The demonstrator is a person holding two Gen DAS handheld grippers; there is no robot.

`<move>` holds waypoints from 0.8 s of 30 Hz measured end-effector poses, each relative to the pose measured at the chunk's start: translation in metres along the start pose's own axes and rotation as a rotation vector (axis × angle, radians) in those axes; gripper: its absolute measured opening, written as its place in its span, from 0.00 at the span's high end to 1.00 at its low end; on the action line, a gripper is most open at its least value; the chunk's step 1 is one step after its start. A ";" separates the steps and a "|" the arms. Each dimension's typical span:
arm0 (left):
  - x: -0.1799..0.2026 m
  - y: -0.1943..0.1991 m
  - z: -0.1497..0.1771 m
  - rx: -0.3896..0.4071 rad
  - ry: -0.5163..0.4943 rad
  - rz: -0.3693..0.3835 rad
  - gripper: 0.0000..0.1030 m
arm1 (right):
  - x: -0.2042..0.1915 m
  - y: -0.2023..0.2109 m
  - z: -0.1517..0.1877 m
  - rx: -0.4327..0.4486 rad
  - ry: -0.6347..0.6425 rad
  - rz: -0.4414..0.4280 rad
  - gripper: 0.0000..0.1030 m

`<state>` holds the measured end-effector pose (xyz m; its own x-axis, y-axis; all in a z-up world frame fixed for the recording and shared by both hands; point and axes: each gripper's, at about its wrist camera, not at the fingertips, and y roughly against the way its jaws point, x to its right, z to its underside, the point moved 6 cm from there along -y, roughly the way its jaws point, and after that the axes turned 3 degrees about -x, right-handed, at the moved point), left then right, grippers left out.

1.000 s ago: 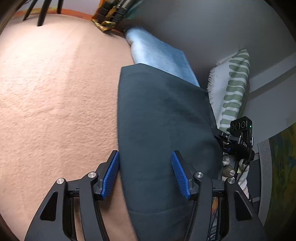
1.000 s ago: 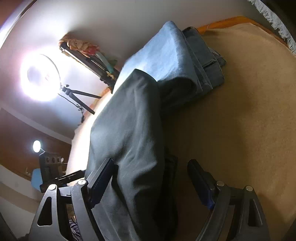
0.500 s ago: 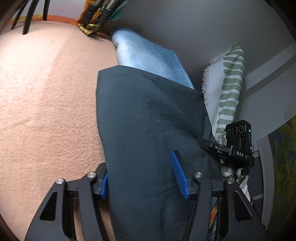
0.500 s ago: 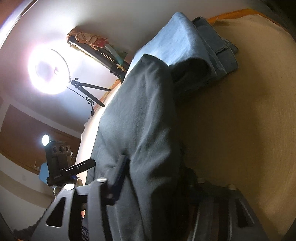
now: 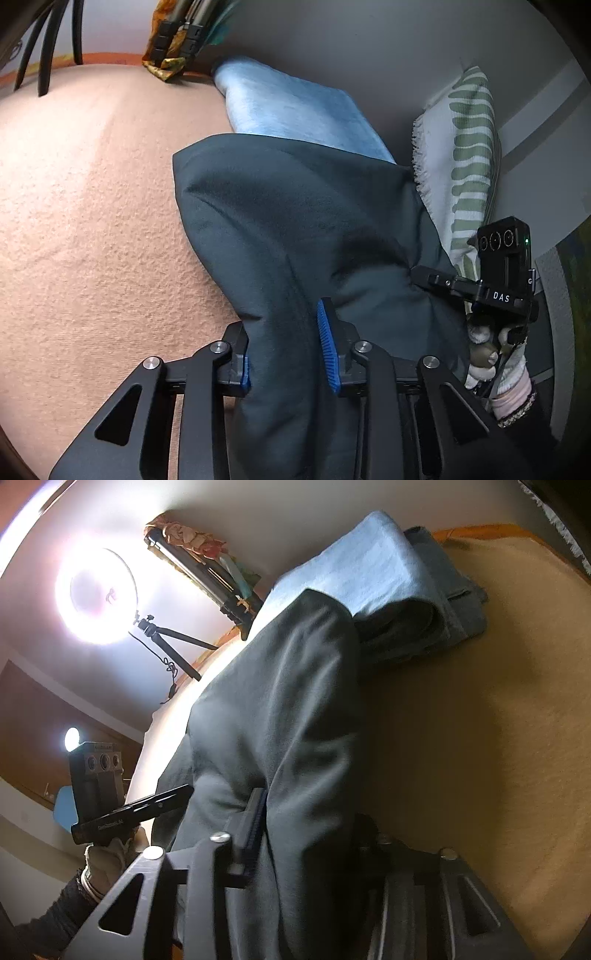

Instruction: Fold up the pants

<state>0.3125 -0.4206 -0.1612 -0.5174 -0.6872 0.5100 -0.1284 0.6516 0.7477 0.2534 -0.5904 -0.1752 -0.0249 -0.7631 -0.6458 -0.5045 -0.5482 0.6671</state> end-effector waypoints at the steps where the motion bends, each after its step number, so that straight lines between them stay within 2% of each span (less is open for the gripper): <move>1: 0.000 0.000 0.000 0.001 -0.003 -0.004 0.74 | -0.001 -0.001 0.000 0.001 0.013 0.016 0.67; 4: 0.002 -0.002 0.000 0.003 -0.005 -0.012 0.74 | -0.002 -0.008 0.000 -0.008 0.027 0.065 0.54; 7: 0.004 -0.003 0.000 0.009 -0.018 -0.025 0.76 | -0.002 -0.009 -0.001 0.001 0.017 0.056 0.51; 9: 0.007 -0.003 0.000 0.015 -0.039 -0.042 0.79 | -0.002 -0.010 0.000 0.012 0.021 0.065 0.55; 11: 0.010 -0.002 0.000 0.024 -0.057 -0.054 0.83 | -0.004 -0.006 0.001 0.027 0.032 0.081 0.67; 14: 0.013 0.001 0.000 0.039 -0.074 -0.064 0.87 | -0.015 0.003 0.000 0.055 0.046 0.085 0.80; 24: 0.027 0.027 0.002 0.109 -0.118 -0.059 0.91 | -0.053 0.025 0.004 0.118 0.129 0.162 0.85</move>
<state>0.2932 -0.4205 -0.1278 -0.6014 -0.6870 0.4079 -0.2493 0.6464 0.7211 0.2392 -0.5623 -0.1259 -0.0065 -0.8794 -0.4760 -0.6001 -0.3773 0.7053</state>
